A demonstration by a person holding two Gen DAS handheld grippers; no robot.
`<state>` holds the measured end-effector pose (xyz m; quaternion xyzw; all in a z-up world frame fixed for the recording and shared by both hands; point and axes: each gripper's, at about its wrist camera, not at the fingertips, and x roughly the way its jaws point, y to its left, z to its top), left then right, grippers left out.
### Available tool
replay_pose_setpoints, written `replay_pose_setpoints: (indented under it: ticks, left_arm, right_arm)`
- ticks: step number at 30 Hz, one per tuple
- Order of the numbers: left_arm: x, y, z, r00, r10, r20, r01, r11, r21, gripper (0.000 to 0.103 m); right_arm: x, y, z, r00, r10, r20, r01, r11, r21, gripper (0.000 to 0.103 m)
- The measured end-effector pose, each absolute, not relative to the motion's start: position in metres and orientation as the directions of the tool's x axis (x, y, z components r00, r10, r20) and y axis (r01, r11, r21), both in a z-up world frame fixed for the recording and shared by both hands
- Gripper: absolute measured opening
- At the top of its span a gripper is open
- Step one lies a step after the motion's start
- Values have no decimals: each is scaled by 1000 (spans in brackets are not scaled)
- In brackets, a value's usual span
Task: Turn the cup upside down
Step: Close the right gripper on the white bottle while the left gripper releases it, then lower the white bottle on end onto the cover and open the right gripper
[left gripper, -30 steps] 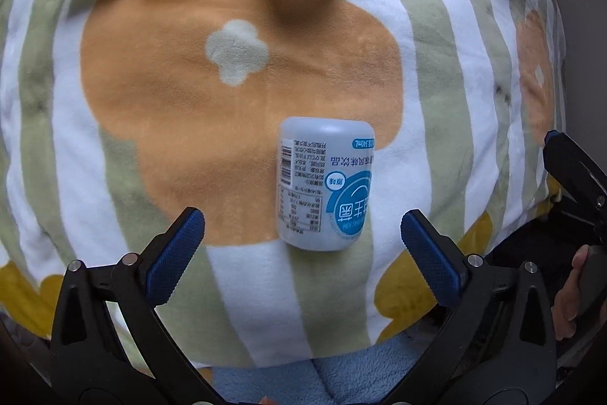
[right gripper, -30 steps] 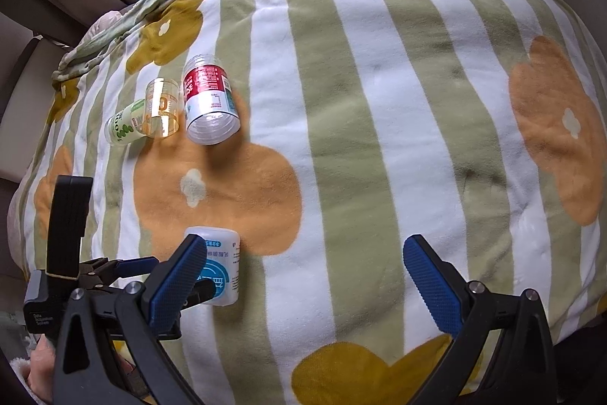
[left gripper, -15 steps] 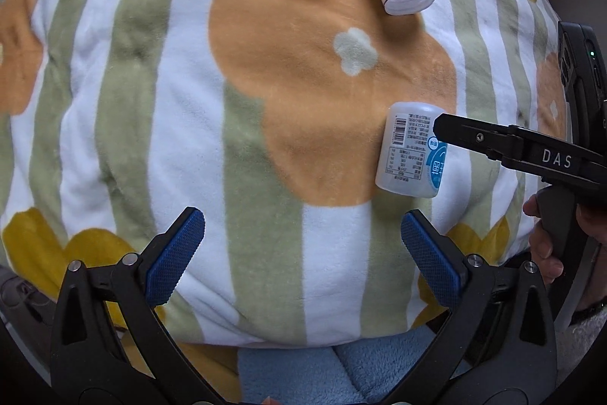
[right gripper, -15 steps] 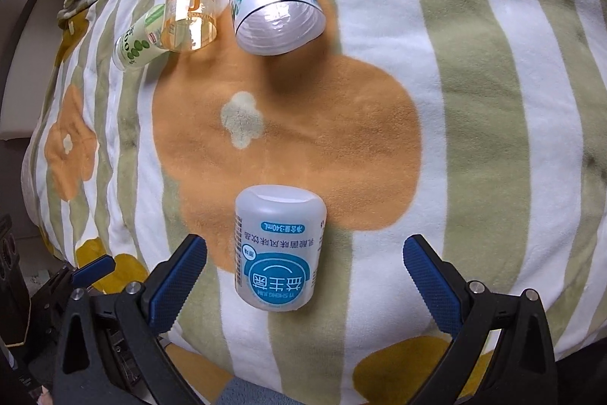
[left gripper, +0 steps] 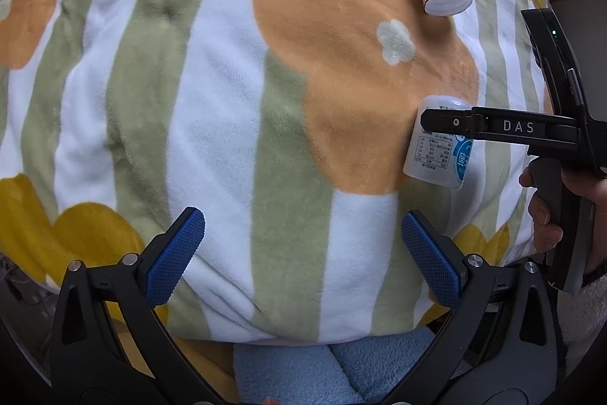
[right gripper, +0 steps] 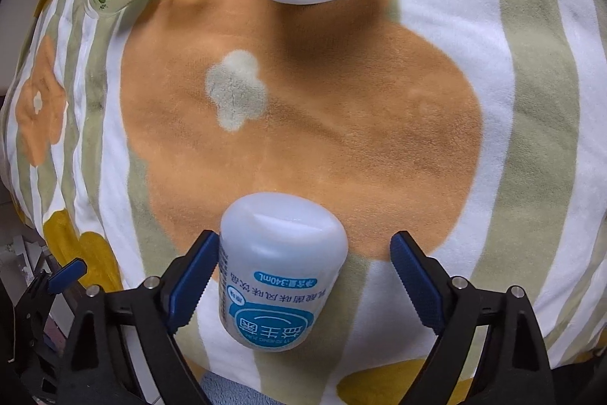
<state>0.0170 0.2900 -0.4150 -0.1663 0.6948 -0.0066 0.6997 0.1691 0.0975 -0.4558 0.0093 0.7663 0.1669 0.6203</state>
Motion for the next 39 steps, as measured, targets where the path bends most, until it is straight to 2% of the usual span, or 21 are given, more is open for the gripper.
replay_pose_setpoints:
  ticks: [3,9,15,18,21,24,32,39]
  left_arm:
    - [17,292,-415,35,-244,-969,-227,942,-245,103]
    - [20,296,-411,47,-237,-970,-222,945,-241,103]
    - [24,306,-403,67,-225,-972,-230,944,-235,103]
    - [25,312,-402,80,-221,-972,-240,942,-234,103]
    - [24,317,-405,86,-216,-973,-247,941,-231,103]
    - [23,320,-412,87,-209,-974,-248,943,-224,103]
    - [21,331,-433,72,-200,-977,-250,945,-211,103]
    - [23,330,-439,69,-205,-976,-234,948,-215,103]
  right_arm:
    - [169,104,-458,-252,249,-935,-199,932,302,61]
    - [167,106,-452,-222,261,-940,-198,931,305,61]
    - [163,108,-416,10,354,-935,-229,911,343,61]
    - [157,115,-394,231,334,-914,-307,916,258,61]
    - [150,119,-383,443,302,-844,-397,910,118,61]
    - [132,125,-387,576,269,-772,-440,898,-15,61]
    - [104,119,-414,700,218,-680,-431,888,-159,61]
    - [81,117,-421,742,216,-635,-438,873,-215,61]
